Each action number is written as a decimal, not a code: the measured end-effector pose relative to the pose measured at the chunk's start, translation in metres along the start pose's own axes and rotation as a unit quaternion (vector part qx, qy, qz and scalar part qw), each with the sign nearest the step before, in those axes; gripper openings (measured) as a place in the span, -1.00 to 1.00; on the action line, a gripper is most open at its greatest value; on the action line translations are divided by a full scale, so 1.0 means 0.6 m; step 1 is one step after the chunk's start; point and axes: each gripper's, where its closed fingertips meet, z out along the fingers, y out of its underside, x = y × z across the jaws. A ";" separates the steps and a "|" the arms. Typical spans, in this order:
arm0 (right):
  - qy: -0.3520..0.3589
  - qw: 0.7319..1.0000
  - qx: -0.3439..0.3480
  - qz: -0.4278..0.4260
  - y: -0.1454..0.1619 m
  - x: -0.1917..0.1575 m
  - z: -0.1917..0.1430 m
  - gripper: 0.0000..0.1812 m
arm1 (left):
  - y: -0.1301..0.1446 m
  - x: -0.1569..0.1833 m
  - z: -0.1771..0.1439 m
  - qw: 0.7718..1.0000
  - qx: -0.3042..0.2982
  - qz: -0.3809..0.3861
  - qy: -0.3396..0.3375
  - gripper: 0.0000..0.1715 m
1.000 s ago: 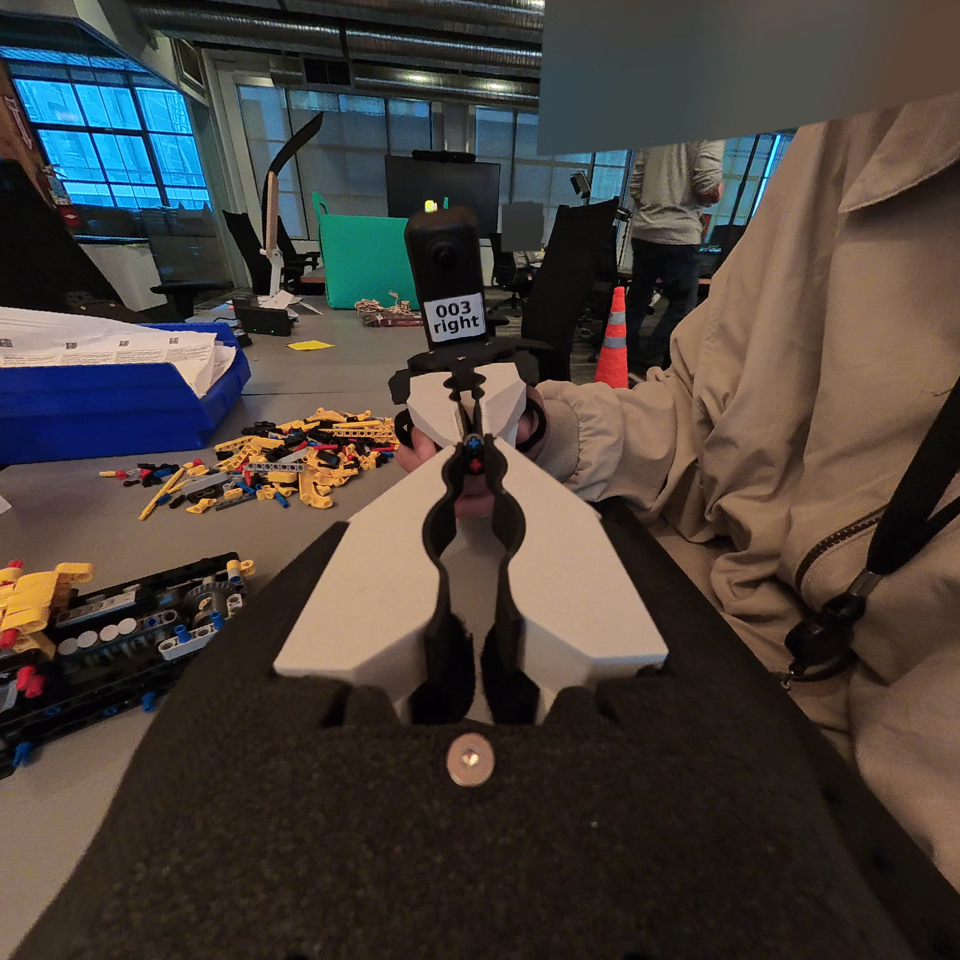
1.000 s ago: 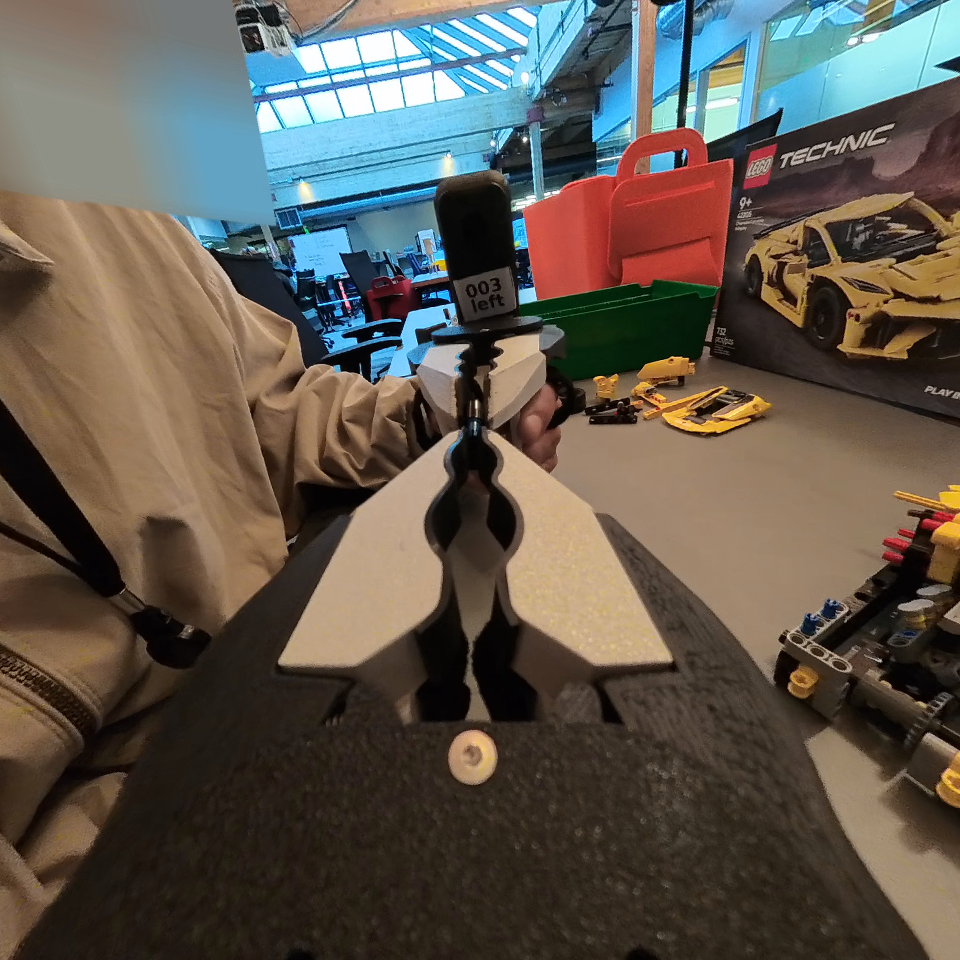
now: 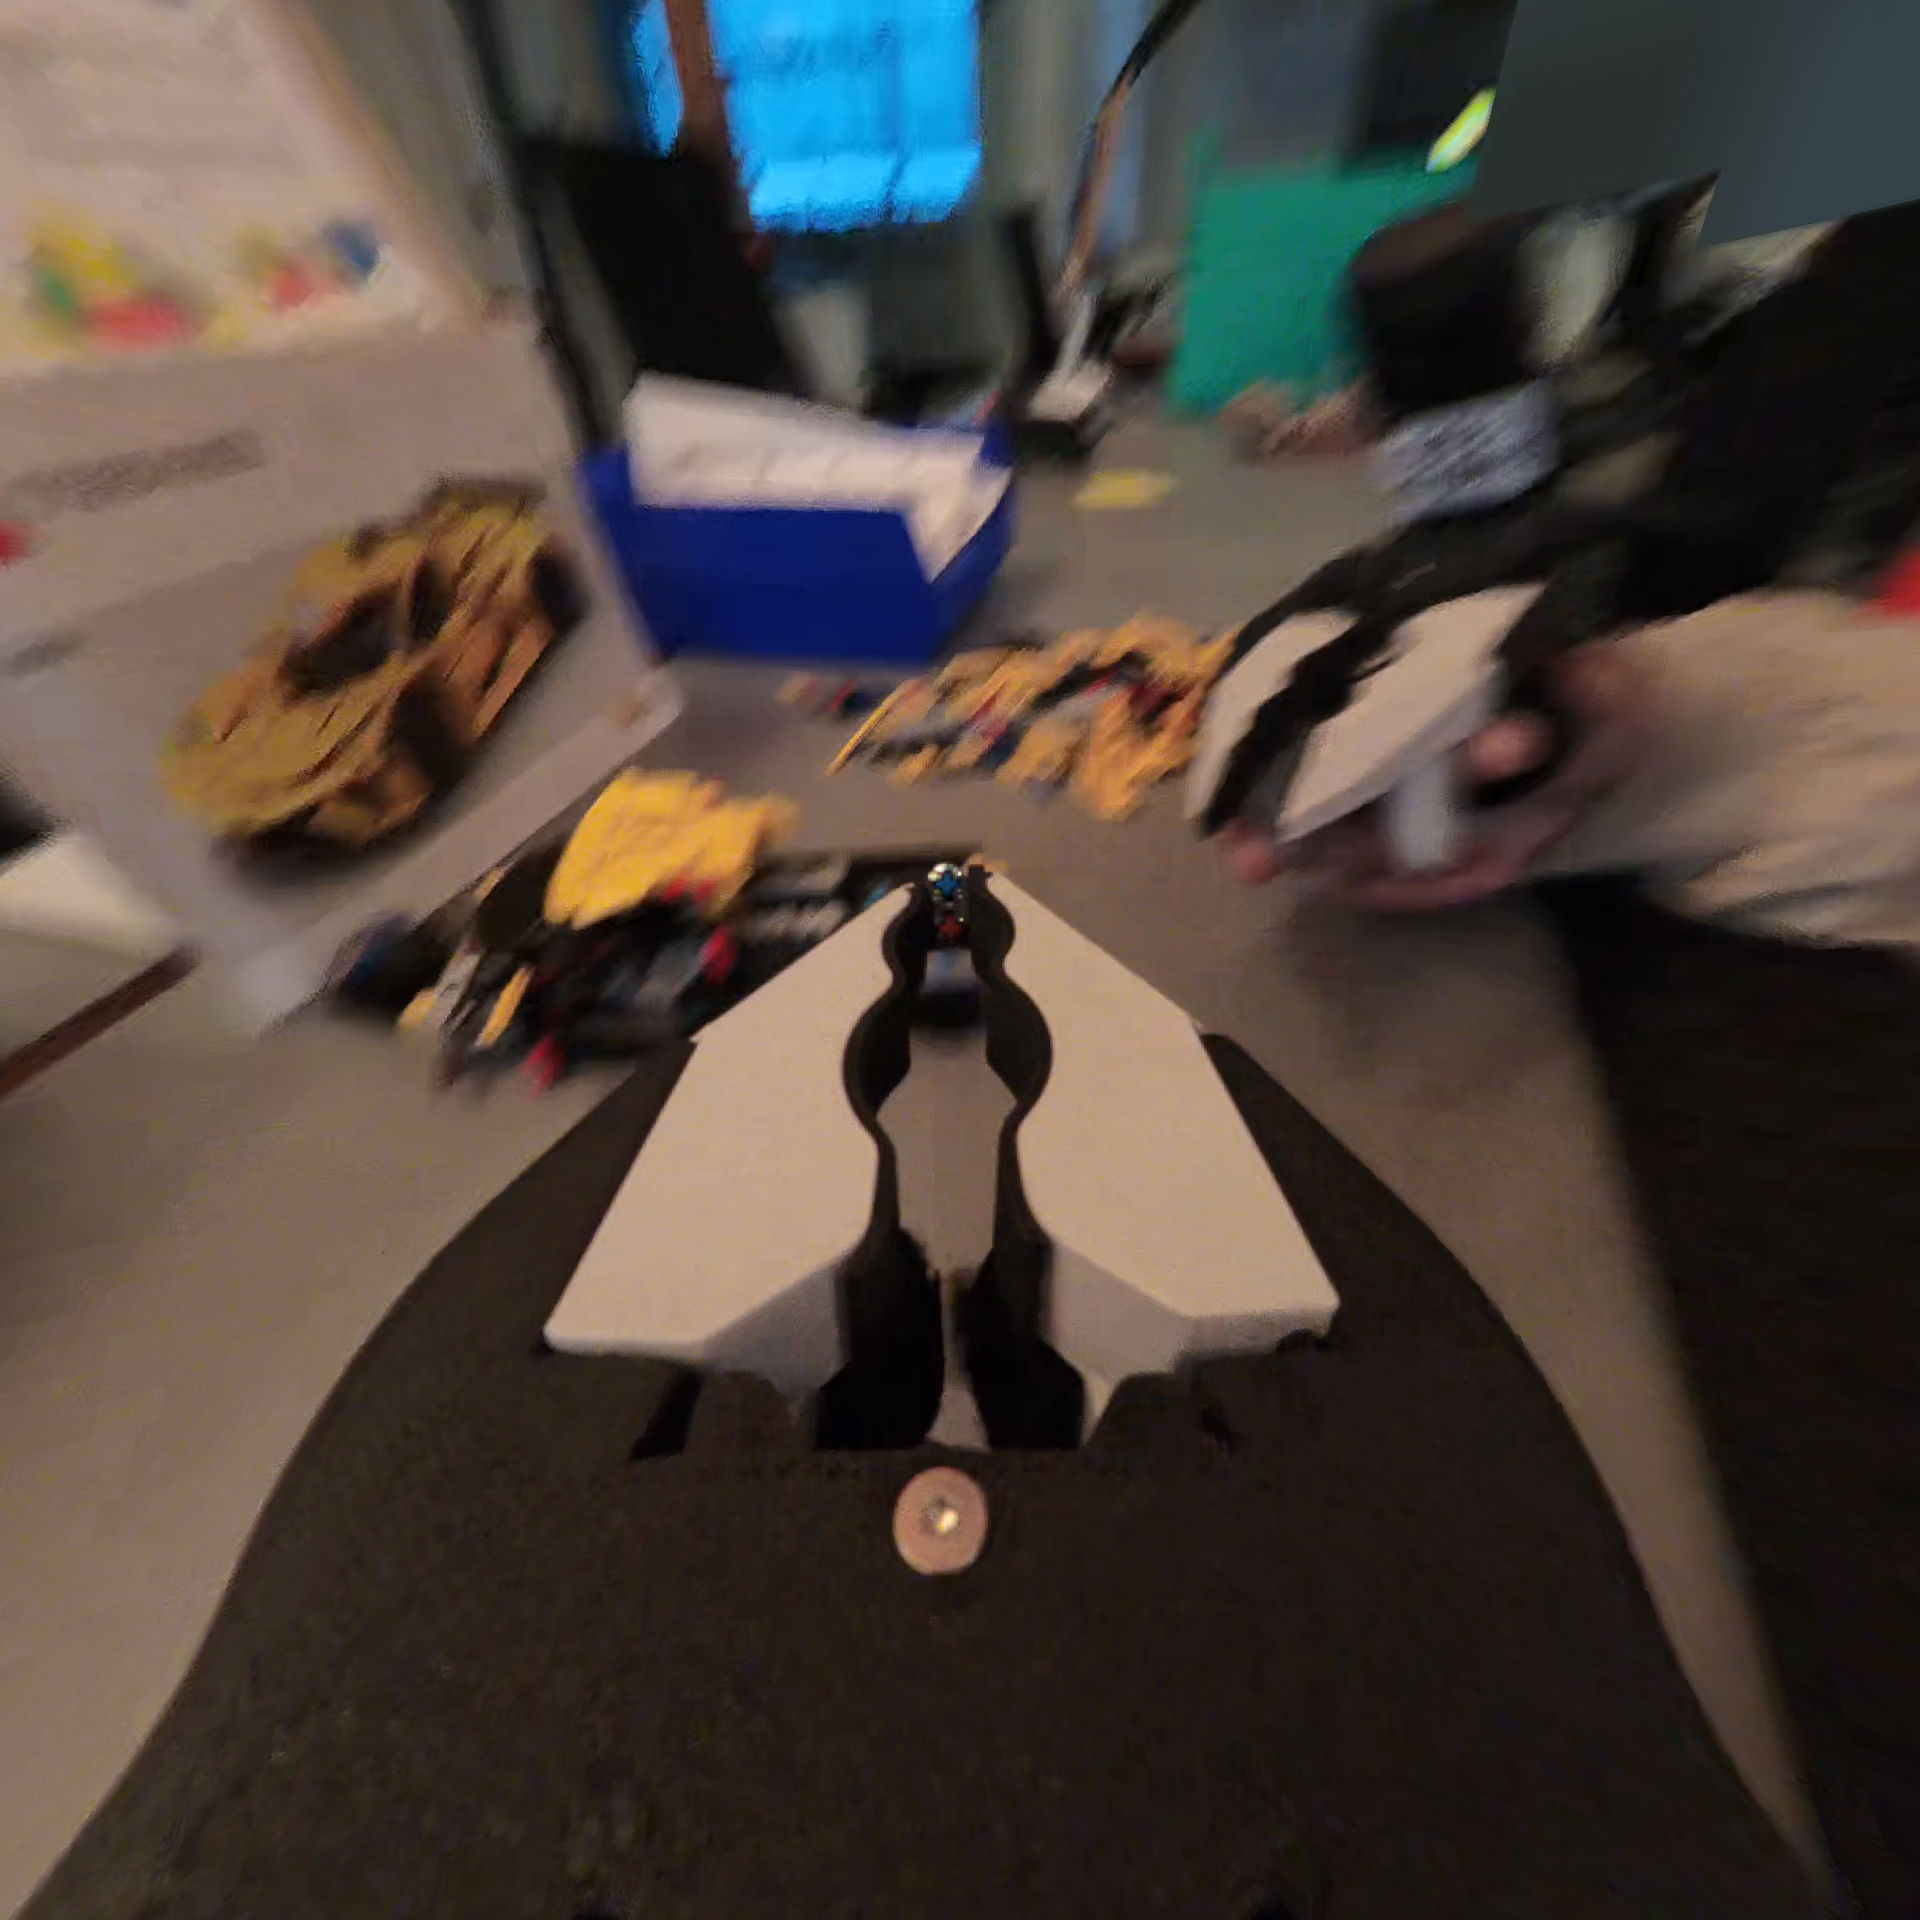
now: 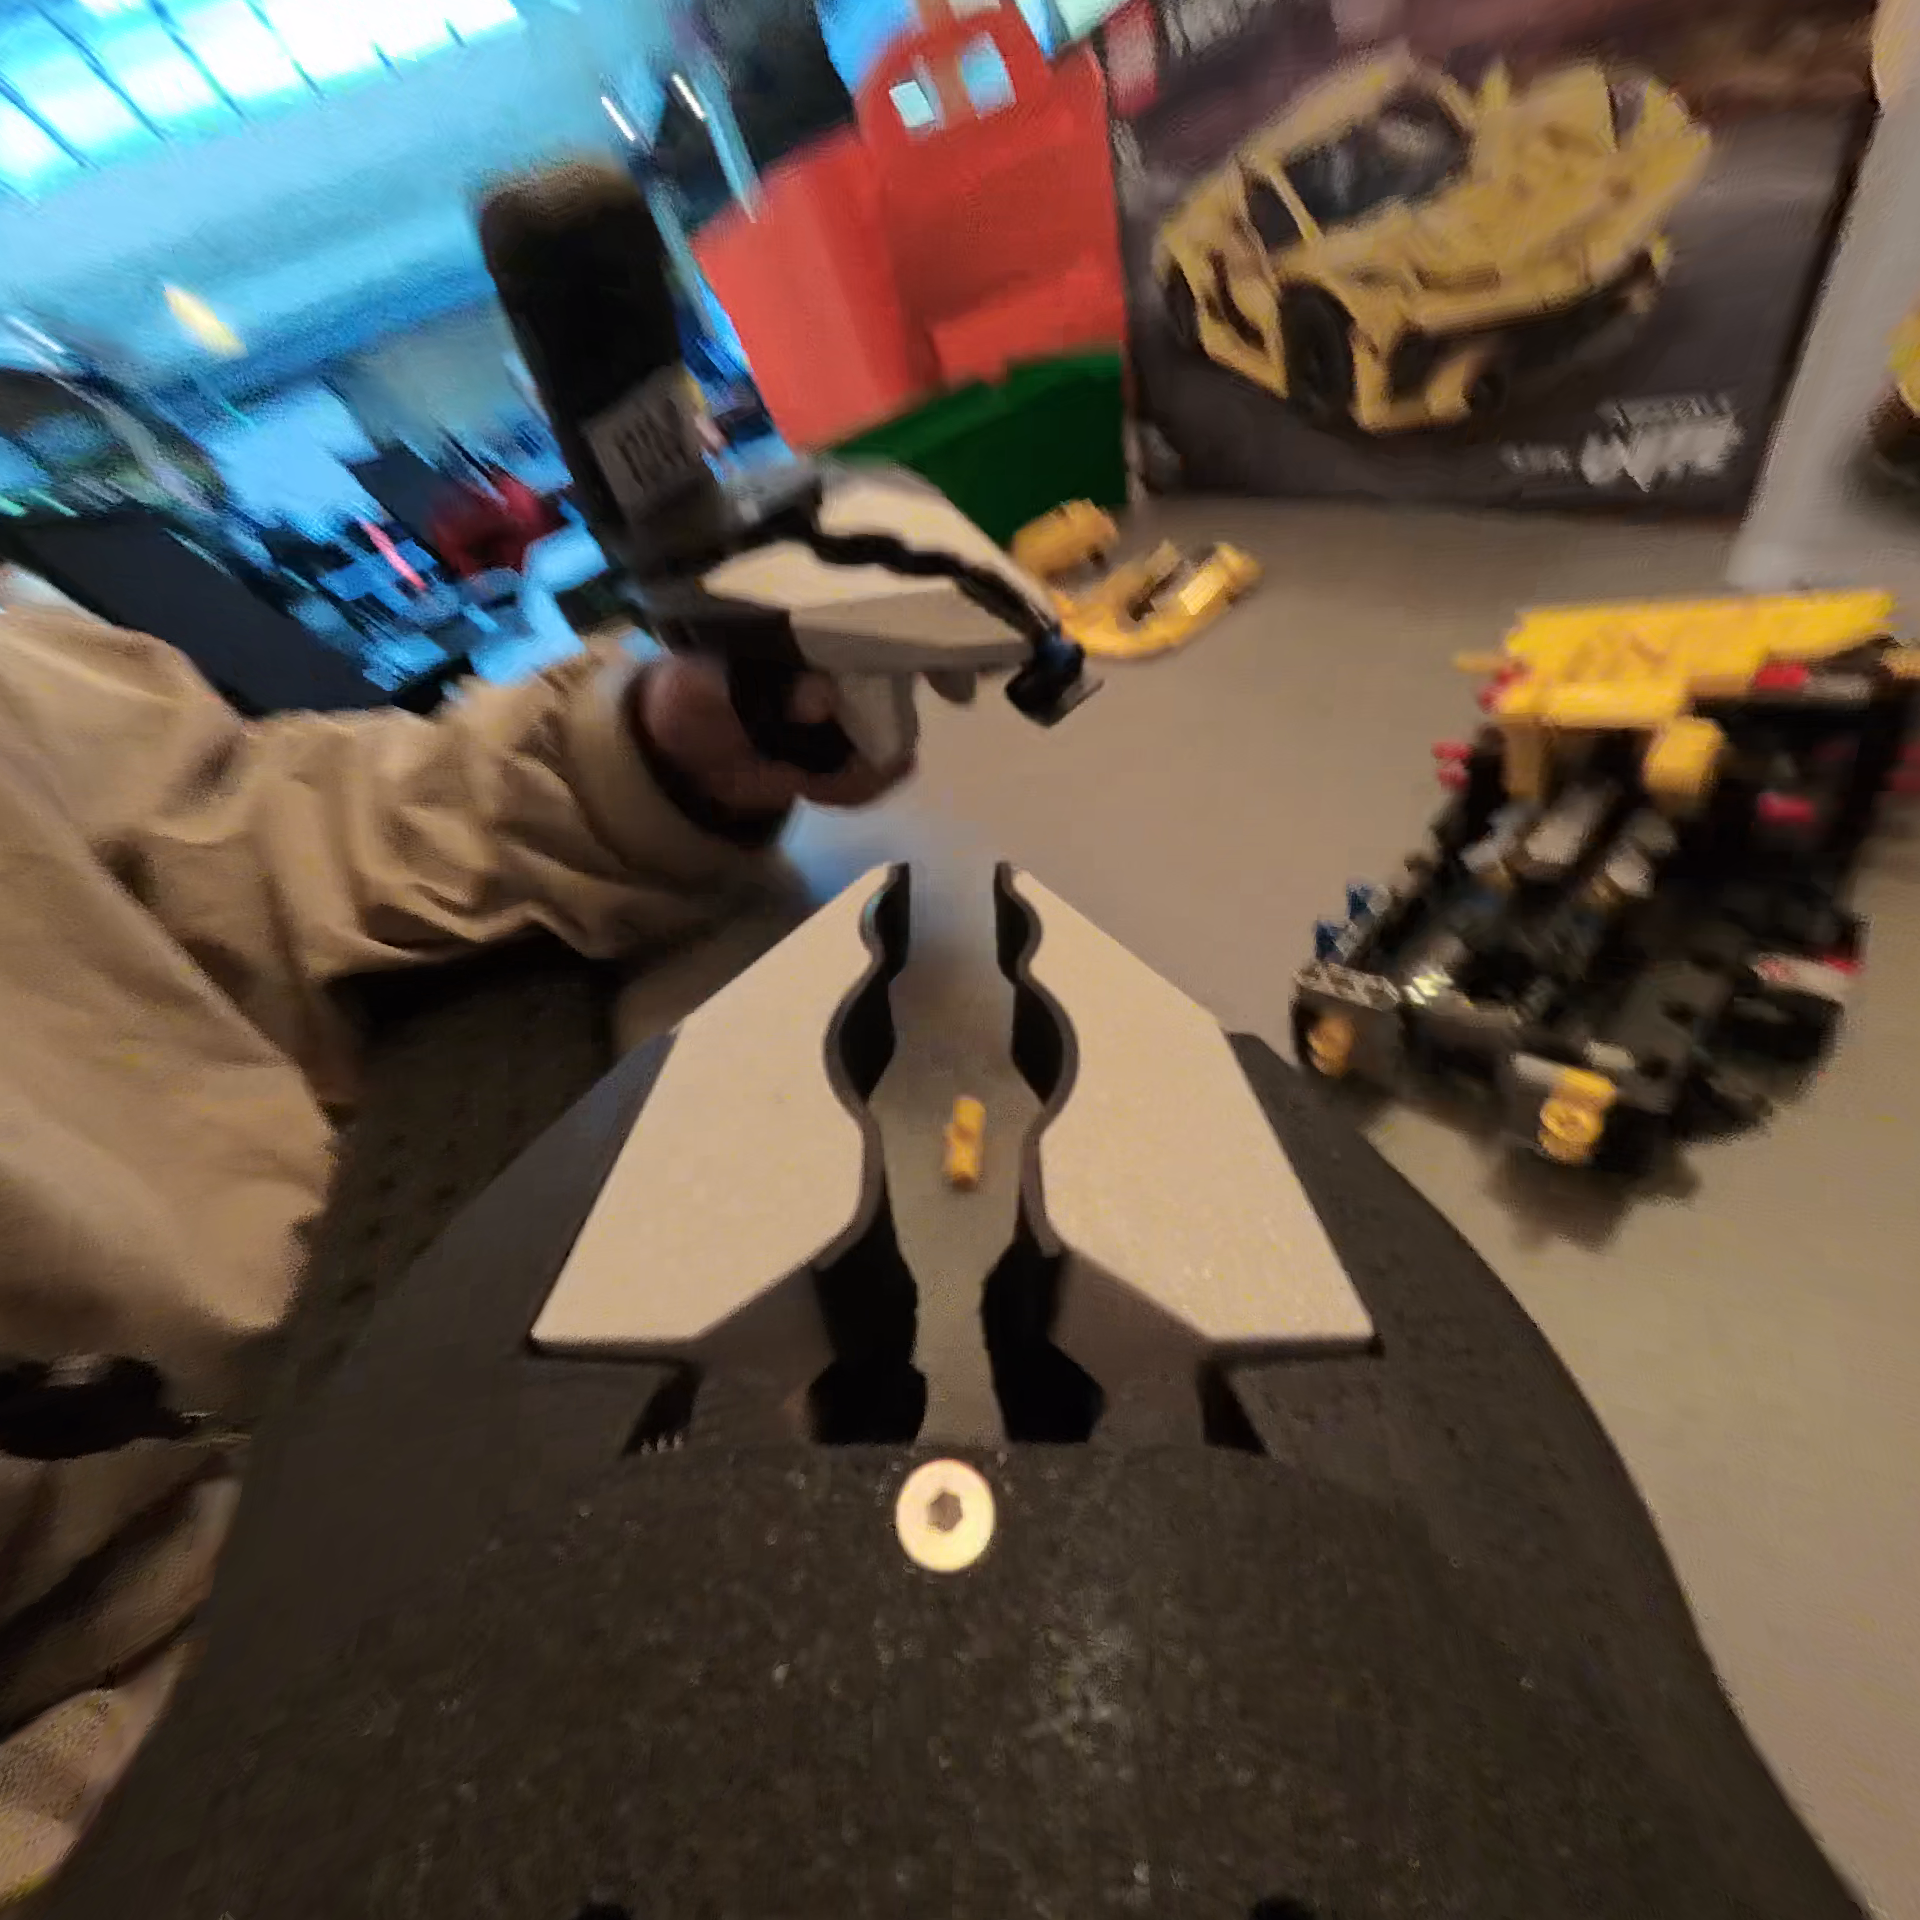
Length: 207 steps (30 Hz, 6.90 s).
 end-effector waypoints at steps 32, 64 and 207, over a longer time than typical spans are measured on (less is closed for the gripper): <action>0.039 0.949 -0.271 -0.155 0.156 0.000 0.039 -0.77 | 0.162 -0.013 -0.045 0.970 -0.235 -0.027 0.061 -0.67; 0.365 0.924 -0.085 -0.074 -0.011 0.197 -0.159 -0.91 | 0.152 0.028 -0.029 0.969 -0.229 0.034 0.081 -0.77; 0.254 0.958 -0.127 -0.042 -0.028 0.270 0.094 -0.38 | 0.087 -0.090 0.140 0.985 -0.166 0.019 -0.048 -0.96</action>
